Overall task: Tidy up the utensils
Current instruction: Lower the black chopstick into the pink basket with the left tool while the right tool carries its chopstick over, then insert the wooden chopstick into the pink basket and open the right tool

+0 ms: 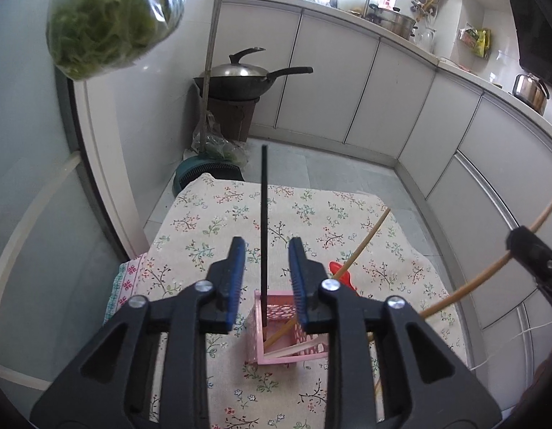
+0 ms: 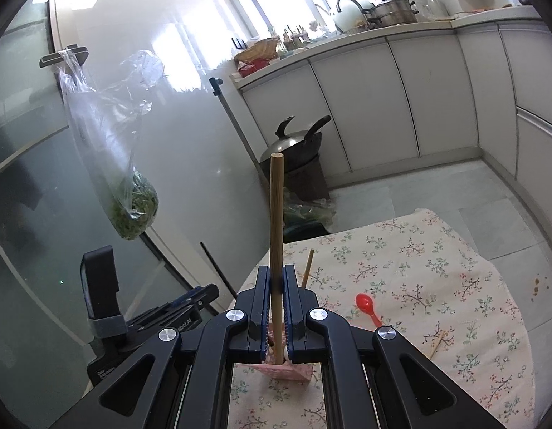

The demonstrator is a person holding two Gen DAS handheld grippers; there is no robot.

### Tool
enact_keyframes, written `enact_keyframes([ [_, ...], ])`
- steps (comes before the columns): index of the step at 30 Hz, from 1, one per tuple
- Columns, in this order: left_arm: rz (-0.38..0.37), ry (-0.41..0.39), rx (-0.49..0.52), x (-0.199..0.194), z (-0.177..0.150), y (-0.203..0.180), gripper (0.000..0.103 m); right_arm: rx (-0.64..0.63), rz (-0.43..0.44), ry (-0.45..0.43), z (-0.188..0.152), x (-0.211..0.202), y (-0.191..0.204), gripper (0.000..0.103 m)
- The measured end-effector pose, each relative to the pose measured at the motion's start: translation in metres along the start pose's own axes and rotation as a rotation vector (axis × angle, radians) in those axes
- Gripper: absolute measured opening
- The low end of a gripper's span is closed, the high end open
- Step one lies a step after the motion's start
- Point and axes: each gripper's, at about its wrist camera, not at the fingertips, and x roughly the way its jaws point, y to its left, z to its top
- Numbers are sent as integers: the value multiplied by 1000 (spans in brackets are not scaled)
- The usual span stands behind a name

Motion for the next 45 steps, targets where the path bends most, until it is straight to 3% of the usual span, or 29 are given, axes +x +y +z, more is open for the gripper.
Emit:
enact_keyframes([
  [7, 58, 49, -8, -14, -7, 7, 56, 11, -7, 15, -4, 25, 1, 7],
  [10, 135, 88, -6, -16, -14, 10, 74, 2, -14, 22, -7, 36, 2, 7],
  [12, 173, 104, -3, -15, -18, 13, 79, -6, -19, 25, -9, 42, 2, 7],
  [17, 207, 145, 25, -11, -30, 17, 80, -16, -32, 44, -16, 61, 3, 7],
  [26, 200, 189, 31, -4, -38, 16, 80, -76, -87, 135, -36, 92, 7, 7],
  [33, 187, 199, 30, -4, -38, 15, 80, -83, -81, 135, -33, 86, 9, 9],
  [40, 156, 204, 13, -8, -39, 14, 81, -103, -61, 75, -17, 50, 15, 23],
  [43, 135, 205, 8, -10, -40, 11, 81, -109, -67, 36, -10, 28, 14, 41],
  [45, 109, 210, -4, -12, -41, 9, 81, -102, -67, 11, -6, 13, 10, 45],
])
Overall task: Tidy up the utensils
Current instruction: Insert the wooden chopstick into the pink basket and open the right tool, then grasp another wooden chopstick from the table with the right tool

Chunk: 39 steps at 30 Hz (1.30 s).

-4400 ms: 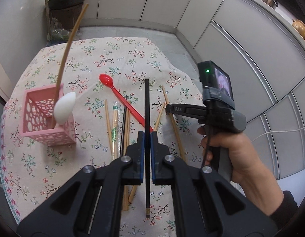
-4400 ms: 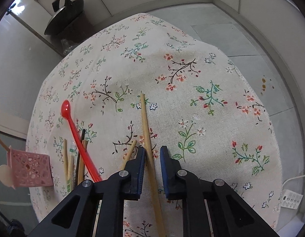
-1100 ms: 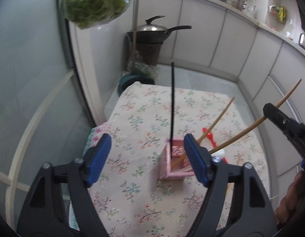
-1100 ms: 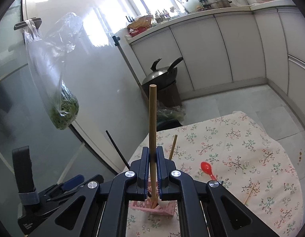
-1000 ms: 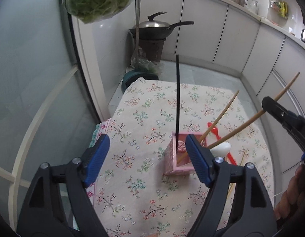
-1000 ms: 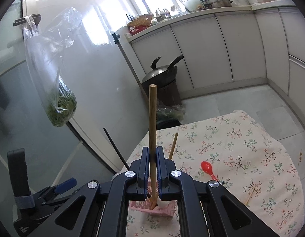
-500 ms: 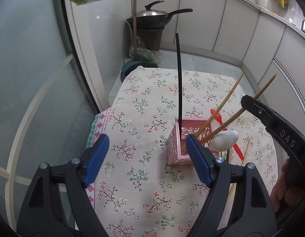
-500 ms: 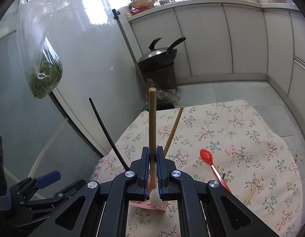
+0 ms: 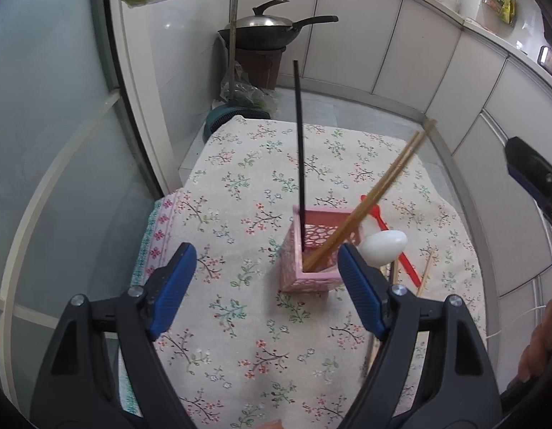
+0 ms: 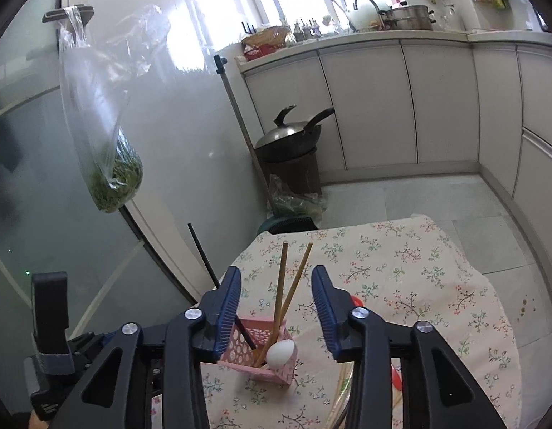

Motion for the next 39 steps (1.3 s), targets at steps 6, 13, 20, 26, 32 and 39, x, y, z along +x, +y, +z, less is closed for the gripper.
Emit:
enact_keyframes([
  [6, -49, 12, 5, -6, -7, -11, 83, 47, -54, -14, 3, -28, -33, 58],
  [13, -80, 35, 65, -7, -19, -31, 83, 101, -182, 117, -20, -21, -85, 66],
  [20, -101, 93, 142, 1, -34, -54, 83, 158, -287, 338, -57, 9, -133, 66],
  [26, -105, 112, 179, 6, -41, -67, 83, 211, -321, 489, -92, 44, -155, 66],
  [32, -105, 136, 212, 12, -47, -71, 83, 214, -346, 591, -114, 79, -155, 66],
  [39, -122, 170, 238, 20, -50, -75, 83, 267, -341, 690, -135, 113, -159, 63],
])
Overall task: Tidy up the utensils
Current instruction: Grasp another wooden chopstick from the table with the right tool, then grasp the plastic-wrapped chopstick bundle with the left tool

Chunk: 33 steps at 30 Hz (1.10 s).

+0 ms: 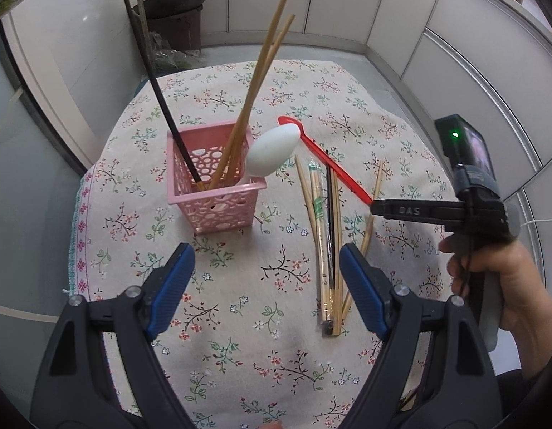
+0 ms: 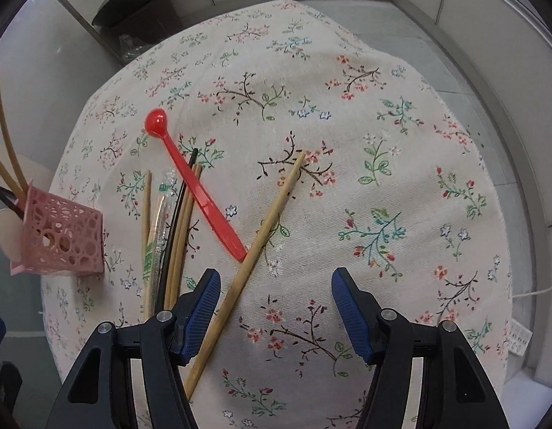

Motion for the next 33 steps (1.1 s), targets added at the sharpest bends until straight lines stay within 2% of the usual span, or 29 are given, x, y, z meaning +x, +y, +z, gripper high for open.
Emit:
enact_keyframes([
  [2, 4, 3, 18, 1, -1, -3, 83, -10, -16, 16, 1, 8, 4, 57],
  [4, 7, 5, 39, 2, -2, -7, 83, -60, -53, -4, 1, 10, 13, 56],
  [6, 3, 6, 61, 2, -3, -11, 83, -105, -88, -8, -1, 11, 19, 49],
  [8, -1, 9, 81, 2, -4, -16, 83, -127, -97, -7, -3, 11, 21, 34],
  [10, -7, 7, 100, 2, -5, -22, 83, -110, -48, 18, -4, 10, 18, 19],
  [13, -20, 6, 138, 2, -7, -35, 83, -99, -17, 43, -7, 9, 9, 9],
  [17, -48, 19, 183, 6, -9, -55, 73, -78, -15, 40, -11, 1, -10, 7],
  [20, -93, 61, 205, 18, -8, -68, 55, -65, 3, 17, -15, -12, -28, 7],
  [22, -106, 99, 203, 30, -7, -75, 36, -54, 23, -6, -16, -23, -39, 7],
  [23, -108, 115, 202, 37, -5, -78, 33, -50, 32, -17, -18, -29, -44, 7],
  [28, -51, 132, 194, 71, 8, -95, 18, -39, 65, -60, -22, -58, -67, 7],
  [33, 38, 140, 168, 103, 25, -102, 12, -34, 95, -80, -22, -68, -74, 7],
])
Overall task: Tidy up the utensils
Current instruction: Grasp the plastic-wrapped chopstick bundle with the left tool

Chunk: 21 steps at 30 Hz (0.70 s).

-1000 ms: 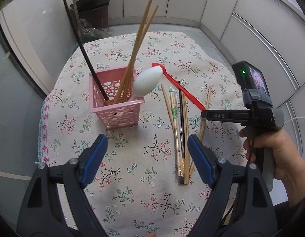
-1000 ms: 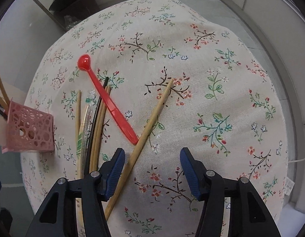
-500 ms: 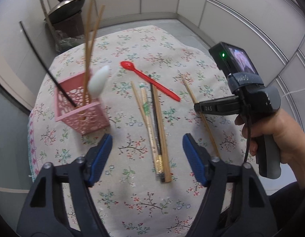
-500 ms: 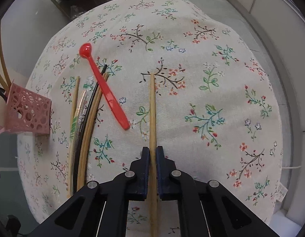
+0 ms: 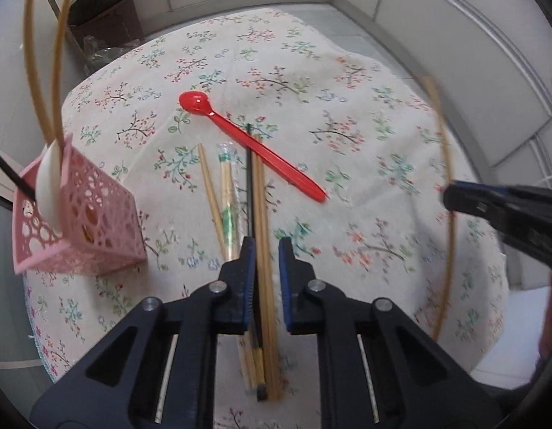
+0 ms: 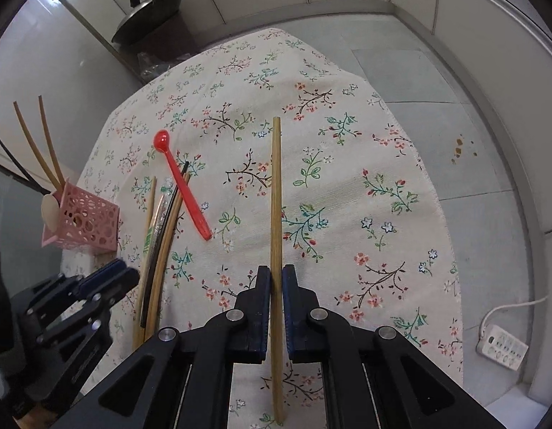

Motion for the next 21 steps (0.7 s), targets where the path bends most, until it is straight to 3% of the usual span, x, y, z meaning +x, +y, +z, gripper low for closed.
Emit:
enact_keyframes([
  [12, 61, 71, -86, 35, 10, 14, 11, -2, 43, -13, 0, -3, 1, 7],
  [21, 105, 54, -71, 39, 17, 11, 11, -4, 44, -6, -1, -1, 1, 7],
])
